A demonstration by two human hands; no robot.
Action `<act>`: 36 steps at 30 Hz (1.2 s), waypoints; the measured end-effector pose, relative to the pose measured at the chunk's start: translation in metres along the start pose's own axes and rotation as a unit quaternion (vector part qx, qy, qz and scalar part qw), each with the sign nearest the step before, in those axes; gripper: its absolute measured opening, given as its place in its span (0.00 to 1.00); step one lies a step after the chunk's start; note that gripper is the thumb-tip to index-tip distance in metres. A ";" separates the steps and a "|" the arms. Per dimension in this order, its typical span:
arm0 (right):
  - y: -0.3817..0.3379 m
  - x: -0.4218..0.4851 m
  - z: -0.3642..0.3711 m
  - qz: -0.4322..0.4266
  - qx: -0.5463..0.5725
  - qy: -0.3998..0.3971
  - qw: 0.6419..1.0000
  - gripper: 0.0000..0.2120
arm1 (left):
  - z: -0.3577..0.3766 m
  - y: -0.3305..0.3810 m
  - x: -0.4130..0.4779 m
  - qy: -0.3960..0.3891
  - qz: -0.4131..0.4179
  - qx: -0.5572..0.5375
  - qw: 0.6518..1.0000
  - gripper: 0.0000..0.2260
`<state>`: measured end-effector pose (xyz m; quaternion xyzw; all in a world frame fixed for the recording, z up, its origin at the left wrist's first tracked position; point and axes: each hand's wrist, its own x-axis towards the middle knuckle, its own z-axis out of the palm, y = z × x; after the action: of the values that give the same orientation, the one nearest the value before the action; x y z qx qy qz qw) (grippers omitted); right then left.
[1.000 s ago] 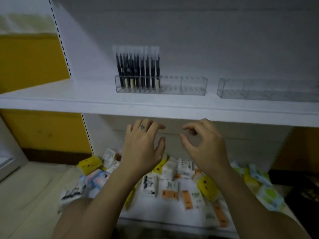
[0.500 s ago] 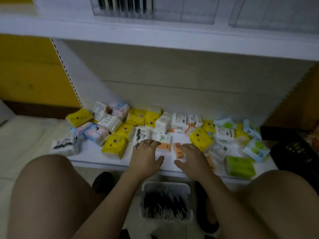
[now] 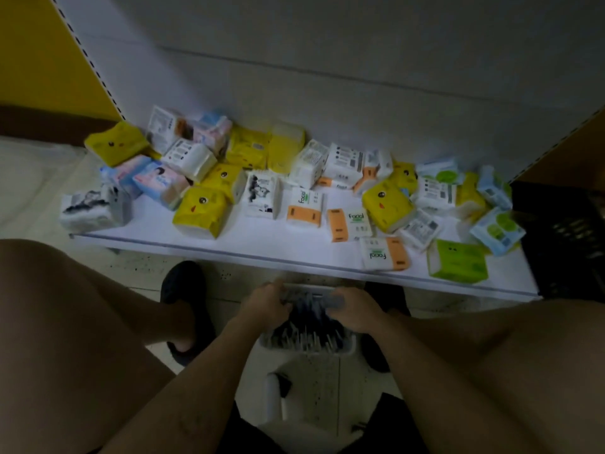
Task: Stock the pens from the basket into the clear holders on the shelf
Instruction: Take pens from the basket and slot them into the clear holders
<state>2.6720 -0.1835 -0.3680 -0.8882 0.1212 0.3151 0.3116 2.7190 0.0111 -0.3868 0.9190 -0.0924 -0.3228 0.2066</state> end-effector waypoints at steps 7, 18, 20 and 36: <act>0.051 0.019 0.022 0.111 0.015 -0.074 0.991 0.16 | 0.044 -0.030 0.027 -0.082 -0.052 -0.027 0.995 0.19; 0.066 0.063 0.071 0.172 0.059 -0.082 0.980 0.15 | 0.099 -0.056 0.062 -0.147 -0.074 -0.078 0.983 0.13; 0.065 0.068 0.080 0.183 0.062 -0.102 0.976 0.15 | 0.096 -0.054 0.067 -0.174 -0.070 -0.094 0.978 0.11; 0.078 0.079 0.101 0.178 0.015 -0.067 0.982 0.12 | 0.092 -0.058 0.063 -0.027 -0.041 0.092 0.995 0.21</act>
<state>2.6518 -0.1815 -0.5163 -0.8244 0.2608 0.4226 0.2713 2.7116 0.0143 -0.5123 0.9281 -0.0891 -0.3457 0.1055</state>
